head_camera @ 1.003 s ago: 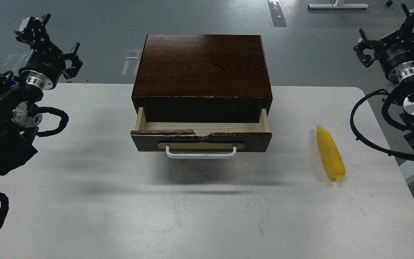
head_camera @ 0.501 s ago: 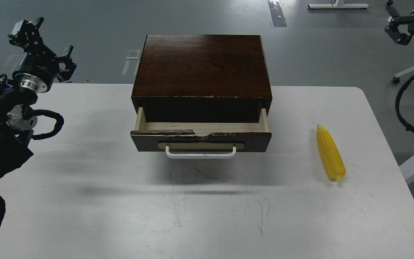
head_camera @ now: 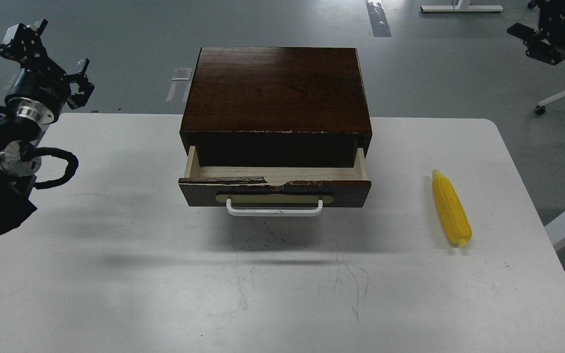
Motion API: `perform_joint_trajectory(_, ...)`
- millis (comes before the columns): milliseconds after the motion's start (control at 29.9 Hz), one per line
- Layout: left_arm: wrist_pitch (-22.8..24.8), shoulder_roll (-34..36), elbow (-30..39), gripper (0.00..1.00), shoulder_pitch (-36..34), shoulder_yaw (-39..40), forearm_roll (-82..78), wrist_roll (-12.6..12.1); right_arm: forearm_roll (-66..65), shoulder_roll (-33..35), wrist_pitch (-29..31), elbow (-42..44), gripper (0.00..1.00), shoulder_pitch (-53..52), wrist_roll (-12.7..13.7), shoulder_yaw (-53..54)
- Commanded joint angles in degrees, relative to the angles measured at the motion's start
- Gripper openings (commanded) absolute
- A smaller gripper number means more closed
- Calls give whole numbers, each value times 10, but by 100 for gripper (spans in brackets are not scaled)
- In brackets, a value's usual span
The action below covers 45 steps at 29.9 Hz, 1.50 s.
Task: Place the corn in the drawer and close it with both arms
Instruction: 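Move the right hand toward the yellow corn cob beside the box, then grasp the yellow corn cob with the right hand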
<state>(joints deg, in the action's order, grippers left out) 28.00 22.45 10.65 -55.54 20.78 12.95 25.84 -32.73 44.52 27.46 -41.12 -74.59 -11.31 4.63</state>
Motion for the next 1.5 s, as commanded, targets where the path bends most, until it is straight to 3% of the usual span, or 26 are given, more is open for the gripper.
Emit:
perform_joint_trajectory(0, 0, 2, 0, 98, 1, 1, 2, 1, -139, 46, -23, -92, 100, 22, 3, -21)
perform_joint_trajectory(134, 0, 0, 0, 98, 2, 1, 2, 2, -196, 52, -64, -150, 100, 44, 9, -71)
perform_joint_trajectory(334, 0, -3, 0, 98, 3, 2, 2, 2, -203, 32, -108, -156, 100, 74, 36, -126)
perform_joint_trajectory(568, 0, 2, 0, 98, 14, 2, 3, 2, -221, 2, -129, -149, 100, 135, 31, -144)
perform_joint_trajectory(835, 0, 2, 0, 98, 37, 2, 3, 2, -275, -35, -169, -134, 91, 180, 31, -161)
perform_joint_trajectory(1003, 0, 2, 0, 98, 37, 3, 4, 2, -276, -42, -179, -130, 75, 185, 30, -163)
perform_joint_trajectory(1069, 0, 2, 0, 98, 37, 3, 4, 2, -276, -42, -178, -135, 58, 184, 30, -164)
perform_joint_trajectory(1170, 0, 2, 0, 98, 37, 3, 4, 2, -276, -41, -178, -132, 44, 184, 30, -166)
perform_joint_trajectory(1303, 0, 2, 0, 98, 37, 3, 4, 2, -276, -41, -178, -134, 32, 185, 30, -166)
perform_joint_trajectory(1470, 0, 6, 0, 98, 37, 3, 4, 2, -269, -39, -180, -130, 5, 177, 35, -150)
